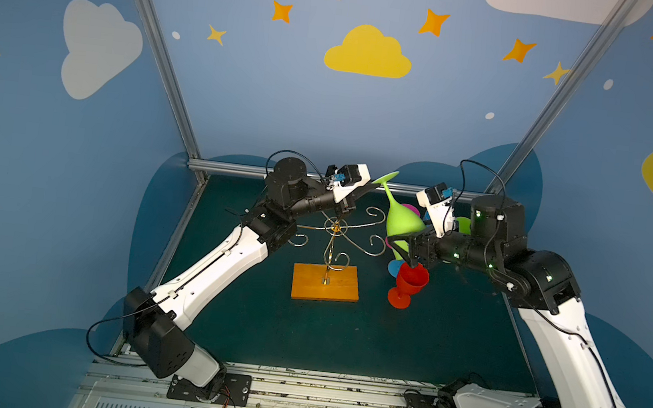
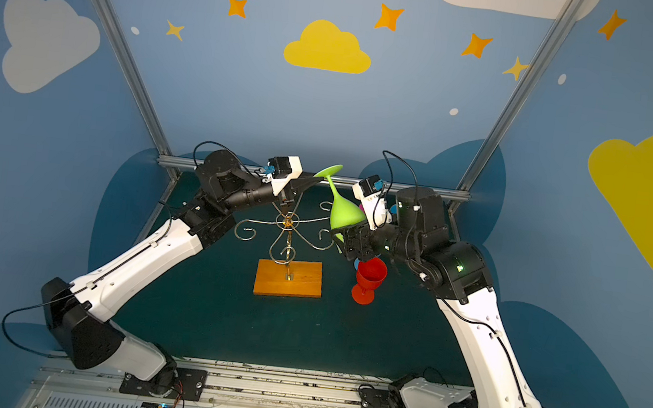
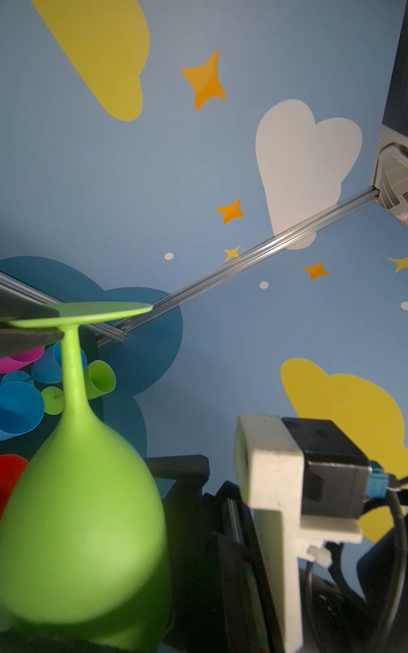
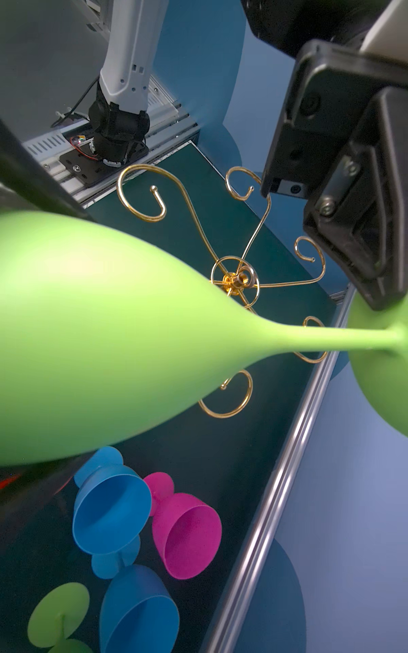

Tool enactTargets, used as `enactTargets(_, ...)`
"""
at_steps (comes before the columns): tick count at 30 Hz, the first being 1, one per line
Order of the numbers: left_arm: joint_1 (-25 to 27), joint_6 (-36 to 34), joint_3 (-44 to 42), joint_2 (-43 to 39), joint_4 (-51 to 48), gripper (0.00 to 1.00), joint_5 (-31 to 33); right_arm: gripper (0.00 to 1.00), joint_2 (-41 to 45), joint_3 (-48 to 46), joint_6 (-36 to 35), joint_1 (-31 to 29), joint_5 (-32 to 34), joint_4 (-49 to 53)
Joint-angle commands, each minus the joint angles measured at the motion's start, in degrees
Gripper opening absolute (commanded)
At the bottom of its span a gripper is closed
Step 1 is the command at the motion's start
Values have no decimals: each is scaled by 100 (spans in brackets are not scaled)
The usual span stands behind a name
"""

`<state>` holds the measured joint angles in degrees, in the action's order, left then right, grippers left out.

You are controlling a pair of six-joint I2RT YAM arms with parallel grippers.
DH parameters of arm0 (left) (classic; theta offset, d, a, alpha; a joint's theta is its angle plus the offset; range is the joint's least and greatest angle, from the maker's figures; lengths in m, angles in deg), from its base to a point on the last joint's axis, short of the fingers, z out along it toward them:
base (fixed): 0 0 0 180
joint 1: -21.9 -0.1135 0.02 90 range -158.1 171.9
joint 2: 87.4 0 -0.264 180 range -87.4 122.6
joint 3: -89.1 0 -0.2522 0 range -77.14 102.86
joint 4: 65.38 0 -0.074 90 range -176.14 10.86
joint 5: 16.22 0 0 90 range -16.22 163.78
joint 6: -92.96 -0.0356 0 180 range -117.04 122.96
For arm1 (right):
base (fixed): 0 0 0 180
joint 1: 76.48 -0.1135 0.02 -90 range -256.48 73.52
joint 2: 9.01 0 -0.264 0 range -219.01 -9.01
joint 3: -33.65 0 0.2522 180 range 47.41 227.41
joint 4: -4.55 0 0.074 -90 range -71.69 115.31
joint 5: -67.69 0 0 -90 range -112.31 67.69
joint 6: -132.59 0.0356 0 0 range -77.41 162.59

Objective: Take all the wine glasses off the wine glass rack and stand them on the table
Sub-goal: 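Release the foot with the left gripper while the right pulls the glass away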

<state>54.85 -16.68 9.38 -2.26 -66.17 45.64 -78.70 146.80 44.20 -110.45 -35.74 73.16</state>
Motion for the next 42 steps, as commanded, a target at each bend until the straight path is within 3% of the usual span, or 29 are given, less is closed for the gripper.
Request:
enactTargets(1,19,799,-128,-253,247,3,588,86,288,-43,-143,-6,-248,-483)
enactTargets(11,-136,2551,-682,-489,398,3,690,88,1111,-49,-444,229,-406,-957)
enactTargets(16,-381,3336,-847,-564,857,3,289,86,1520,-279,-442,268,47,-967)
enactTargets(24,-430,3488,-785,-586,811,3,72,74,1675,-953,-541,332,815,-1398)
enactTargets(35,-430,3555,-908,-667,875,3,-154,70,938,-588,-524,571,370,-1738)
enactTargets(39,-430,3541,-900,-656,841,3,-331,59,777,-520,-436,666,160,-1872)
enactTargets(42,-449,3493,-852,-622,718,3,-276,34,662,-398,-333,714,-53,-1873)
